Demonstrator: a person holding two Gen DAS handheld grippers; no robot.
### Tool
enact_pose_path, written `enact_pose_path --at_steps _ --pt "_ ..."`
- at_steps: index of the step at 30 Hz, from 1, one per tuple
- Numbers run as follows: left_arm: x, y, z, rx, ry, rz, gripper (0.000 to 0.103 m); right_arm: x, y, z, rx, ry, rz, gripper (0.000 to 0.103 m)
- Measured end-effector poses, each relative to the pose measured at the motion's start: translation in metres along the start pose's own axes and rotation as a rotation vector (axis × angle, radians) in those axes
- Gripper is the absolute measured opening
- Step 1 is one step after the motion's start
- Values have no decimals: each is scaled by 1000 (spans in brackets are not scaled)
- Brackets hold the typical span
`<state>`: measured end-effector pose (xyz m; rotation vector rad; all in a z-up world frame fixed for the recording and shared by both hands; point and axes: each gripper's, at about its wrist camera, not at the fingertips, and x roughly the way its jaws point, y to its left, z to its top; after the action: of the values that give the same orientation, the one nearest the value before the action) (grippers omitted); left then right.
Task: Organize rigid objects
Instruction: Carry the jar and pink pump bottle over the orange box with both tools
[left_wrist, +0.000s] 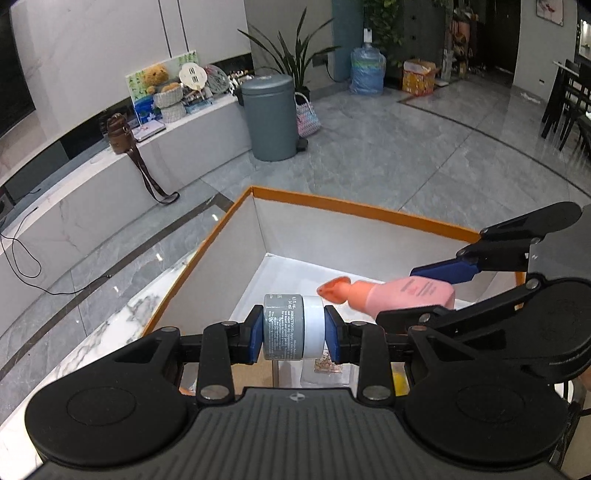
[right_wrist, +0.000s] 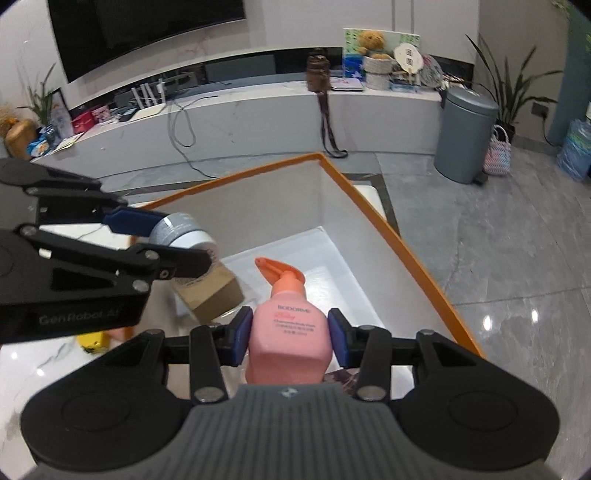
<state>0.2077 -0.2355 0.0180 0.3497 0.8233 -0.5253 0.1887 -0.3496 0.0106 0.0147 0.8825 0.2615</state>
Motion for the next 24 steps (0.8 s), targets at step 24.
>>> enact_pose_path --at_steps 24 --pt "80 12 20 -8 202 -37 37 72 0 13 3 135 -69 43"
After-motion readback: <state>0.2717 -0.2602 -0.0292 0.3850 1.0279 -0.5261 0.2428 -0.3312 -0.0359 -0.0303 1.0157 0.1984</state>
